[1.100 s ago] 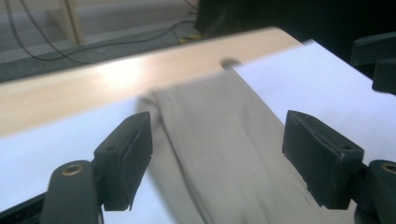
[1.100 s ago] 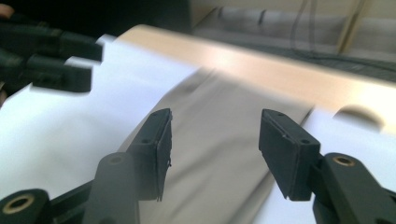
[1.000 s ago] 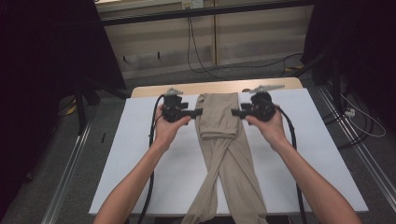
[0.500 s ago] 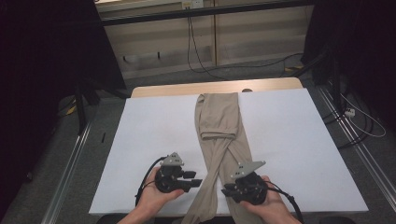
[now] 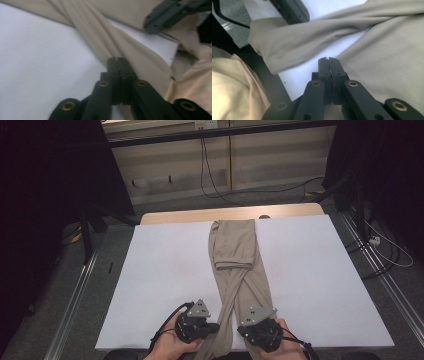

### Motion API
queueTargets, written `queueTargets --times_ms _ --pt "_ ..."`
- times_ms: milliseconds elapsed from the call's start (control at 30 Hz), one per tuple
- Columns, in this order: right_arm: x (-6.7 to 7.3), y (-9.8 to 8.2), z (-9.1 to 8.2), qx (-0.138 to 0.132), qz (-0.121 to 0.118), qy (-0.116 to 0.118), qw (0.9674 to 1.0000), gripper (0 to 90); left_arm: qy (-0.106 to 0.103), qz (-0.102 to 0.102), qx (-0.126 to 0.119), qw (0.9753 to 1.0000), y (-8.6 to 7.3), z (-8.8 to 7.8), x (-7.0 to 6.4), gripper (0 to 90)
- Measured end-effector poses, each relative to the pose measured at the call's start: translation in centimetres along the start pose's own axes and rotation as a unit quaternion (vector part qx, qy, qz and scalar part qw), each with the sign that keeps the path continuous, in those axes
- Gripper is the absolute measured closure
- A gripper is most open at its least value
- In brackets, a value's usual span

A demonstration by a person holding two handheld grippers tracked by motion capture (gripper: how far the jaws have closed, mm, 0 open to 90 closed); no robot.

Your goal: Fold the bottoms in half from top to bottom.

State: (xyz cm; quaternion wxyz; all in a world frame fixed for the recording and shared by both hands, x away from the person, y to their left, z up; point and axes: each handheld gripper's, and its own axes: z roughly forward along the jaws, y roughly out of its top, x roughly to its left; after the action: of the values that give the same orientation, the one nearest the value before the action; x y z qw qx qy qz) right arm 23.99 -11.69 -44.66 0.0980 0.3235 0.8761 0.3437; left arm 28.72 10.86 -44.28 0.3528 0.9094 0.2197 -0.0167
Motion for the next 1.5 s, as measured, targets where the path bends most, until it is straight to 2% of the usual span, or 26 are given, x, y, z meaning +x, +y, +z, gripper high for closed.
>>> queueTargets --times_ms 167,200,267,367,433,533,567,600,633,667,700,733,767,800,833,900,967,1033,1067,1133,1200,1233,1267,1367,1433,1500 --pt "0.4 0.2 0.3 -0.007 -0.002 0.009 0.9999 90.0 -0.033 -0.036 -0.017 0.9987 0.0 -0.7 0.5 90.0" --pt "0.6 0.3 0.3 -0.016 0.005 0.022 0.9996 90.0 -0.032 -0.038 -0.026 0.9984 0.0 -1.0 0.7 90.0" --pt "0.9 0.6 0.5 -0.014 -0.004 0.02 0.9997 90.0 -0.039 -0.047 -0.042 0.9973 0.0 -1.7 1.0 90.0" --pt "0.9 0.8 1.0 -0.019 0.015 0.035 0.9991 90.0 -0.031 -0.049 -0.044 0.9973 -0.1 -1.7 1.4 90.0" --pt "1.1 1.1 1.4 -0.012 0.007 0.037 0.9992 90.0 -0.031 -0.053 -0.047 0.997 -0.2 -1.4 1.3 89.3" --pt "1.1 1.1 1.4 -0.012 0.004 0.039 0.9992 89.3 -0.015 -0.045 -0.049 0.9976 0.0 -1.2 1.1 69.4" --pt "1.1 1.0 1.3 -0.011 0.009 0.041 0.9991 89.2 -0.01 -0.05 -0.045 0.9977 0.0 -1.0 1.1 58.9" --pt "1.1 0.9 1.2 -0.011 0.005 0.042 0.999 88.6 -0.005 -0.043 -0.036 0.9984 0.0 -0.7 1.1 56.3" --pt "1.2 0.9 1.1 -0.011 0.002 0.045 0.9989 88.0 0.001 -0.04 -0.027 0.9988 0.0 -0.3 0.9 56.8" --pt "1.2 0.8 1.0 -0.01 0.001 0.048 0.9988 87.8 -0.007 -0.038 -0.018 0.9991 -0.1 0.1 0.9 57.8" --pt "1.3 0.7 1.0 -0.01 0.001 0.049 0.9987 86.5 0.016 -0.029 -0.016 0.9993 0.0 0.2 0.6 63.1" --pt "1.3 0.7 1.0 -0.009 0.002 0.052 0.9986 84.1 0.021 -0.02 -0.008 0.9996 0.2 0.1 0.5 73.1" --pt "1.3 0.7 0.9 -0.009 0.0 0.057 0.9984 81.7 -0.014 -0.037 -0.013 0.9991 0.1 0.2 0.7 88.8" --pt "1.3 0.6 0.9 -0.008 0.0 0.058 0.9983 80.6 -0.014 -0.038 -0.013 0.9991 0.1 0.3 0.5 88.6" --pt "1.4 0.5 0.8 -0.008 0.0 0.059 0.9982 78.6 -0.013 -0.026 -0.007 0.9996 0.2 0.2 0.4 88.9" --pt "1.3 0.2 0.4 -0.007 -0.003 0.06 0.9982 77.4 -0.049 -0.052 -0.031 0.9969 0.4 -0.4 0.4 89.2" --pt "1.2 -0.1 0.0 -0.004 -0.003 0.05 0.9988 75.9 -0.061 -0.055 -0.054 0.9952 0.6 -1.2 0.2 89.4" --pt "0.8 -0.4 -0.5 -0.001 0.01 0.044 0.999 71.0 -0.075 -0.064 -0.069 0.9927 0.9 -1.6 0.0 89.5" --pt "0.5 -0.6 -1.0 -0.005 0.011 0.034 0.9993 70.9 -0.076 -0.06 -0.069 0.9929 1.1 -1.6 -0.2 89.5" --pt "-0.7 -0.9 -2.2 -0.019 0.035 0.018 0.999 70.9 -0.083 -0.058 -0.071 0.9923 1.7 -1.4 -0.6 89.4" --pt "-2.0 -1.5 -3.3 -0.021 0.046 -0.009 0.9987 71.9 -0.079 -0.046 -0.072 0.9932 2.4 -1.2 -1.0 89.4" --pt "-3.4 -2.3 -4.5 -0.026 0.068 -0.036 0.9967 75.0 -0.083 -0.045 -0.074 0.9927 2.9 -1.1 -1.1 89.3" --pt "-3.4 -2.3 -4.5 -0.026 0.068 -0.036 0.9967 75.0 -0.087 -0.044 -0.078 0.9921 3.4 -0.9 -1.3 89.3" --pt "-4.9 -3.6 -5.1 -0.014 0.092 -0.068 0.9933 76.3 -0.103 -0.039 -0.075 0.9911 4.9 0.1 -1.9 89.3" --pt "-5.2 -4.0 -4.6 0.006 0.094 -0.072 0.9929 76.0 -0.106 -0.026 -0.063 0.992 5.9 1.3 -2.6 89.3" --pt "-5.0 -4.1 -4.3 0.01 0.088 -0.072 0.9935 76.1 -0.114 -0.019 -0.054 0.9918 6.5 2.5 -3.1 89.3"
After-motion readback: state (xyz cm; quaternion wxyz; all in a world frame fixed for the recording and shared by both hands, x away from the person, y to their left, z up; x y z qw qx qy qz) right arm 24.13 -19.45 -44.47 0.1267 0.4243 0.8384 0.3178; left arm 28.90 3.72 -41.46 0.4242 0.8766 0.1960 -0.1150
